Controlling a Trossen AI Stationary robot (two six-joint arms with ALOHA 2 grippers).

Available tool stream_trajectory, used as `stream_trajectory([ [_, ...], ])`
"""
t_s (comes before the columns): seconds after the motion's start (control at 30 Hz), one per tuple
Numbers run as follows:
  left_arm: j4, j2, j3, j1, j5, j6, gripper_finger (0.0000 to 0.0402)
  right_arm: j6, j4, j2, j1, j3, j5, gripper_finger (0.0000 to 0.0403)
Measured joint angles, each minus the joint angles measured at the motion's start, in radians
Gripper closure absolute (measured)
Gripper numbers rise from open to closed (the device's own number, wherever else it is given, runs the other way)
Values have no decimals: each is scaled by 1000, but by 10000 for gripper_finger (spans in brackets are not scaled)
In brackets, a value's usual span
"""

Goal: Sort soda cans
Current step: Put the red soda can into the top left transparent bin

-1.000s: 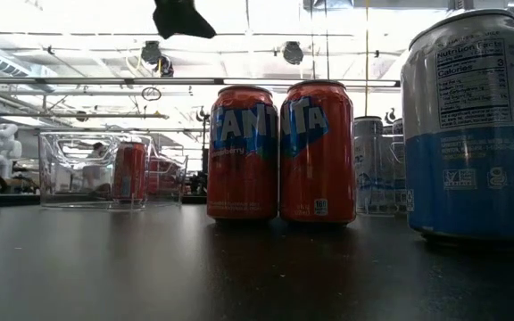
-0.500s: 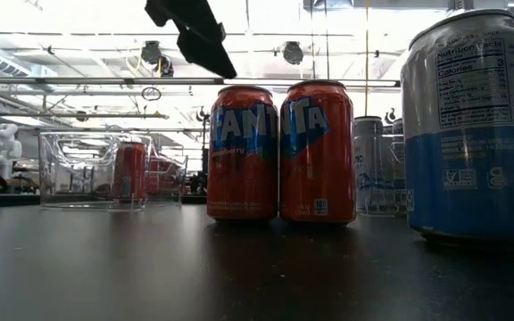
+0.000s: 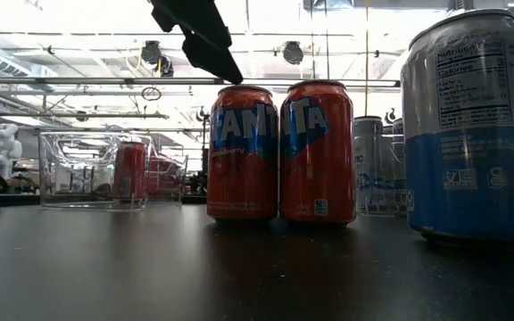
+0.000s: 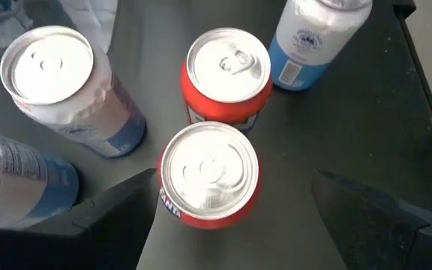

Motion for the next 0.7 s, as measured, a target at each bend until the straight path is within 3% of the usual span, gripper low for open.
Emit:
stream_trajectory([
  [0.1, 19, 0, 0, 4, -2, 2, 45, -44, 12, -115, -7, -116, 2, 106],
  [0.2, 27, 0, 0, 10, -3, 1, 45, -135, 147, -269, -11, -295, 6, 106],
  [0.5, 29, 0, 0, 34, -5, 1, 45, -539, 983, -683, -17, -906, 3, 106],
  [0.7, 33, 16, 2, 32, -5, -3, 45, -565, 1265, -780, -51, -1114, 5, 106],
])
